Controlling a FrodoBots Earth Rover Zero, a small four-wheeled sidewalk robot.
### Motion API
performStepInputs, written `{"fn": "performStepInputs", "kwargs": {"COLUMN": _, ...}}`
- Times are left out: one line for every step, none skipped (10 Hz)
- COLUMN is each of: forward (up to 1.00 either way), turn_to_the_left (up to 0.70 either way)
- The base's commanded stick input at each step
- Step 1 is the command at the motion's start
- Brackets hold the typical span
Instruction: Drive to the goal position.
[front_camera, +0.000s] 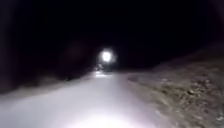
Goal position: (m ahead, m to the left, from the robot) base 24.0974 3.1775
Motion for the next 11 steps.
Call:
{"fn": "performStepInputs", "kwargs": {"forward": 0.85, "turn_to_the_left": 0.00}}
{"fn": "performStepInputs", "kwargs": {"forward": 0.85, "turn_to_the_left": 0.00}}
{"fn": "performStepInputs", "kwargs": {"forward": 0.85, "turn_to_the_left": 0.00}}
{"fn": "performStepInputs", "kwargs": {"forward": 0.85, "turn_to_the_left": 0.00}}
{"fn": "performStepInputs", "kwargs": {"forward": 0.85, "turn_to_the_left": 0.00}}
{"fn": "performStepInputs", "kwargs": {"forward": 0.85, "turn_to_the_left": 0.00}}
{"fn": "performStepInputs", "kwargs": {"forward": 0.85, "turn_to_the_left": 0.00}}
{"fn": "performStepInputs", "kwargs": {"forward": 0.85, "turn_to_the_left": 0.00}}
{"fn": "performStepInputs", "kwargs": {"forward": 0.85, "turn_to_the_left": 0.00}}
{"fn": "performStepInputs", "kwargs": {"forward": 0.85, "turn_to_the_left": 0.00}}
{"fn": "performStepInputs", "kwargs": {"forward": 0.85, "turn_to_the_left": 0.00}}
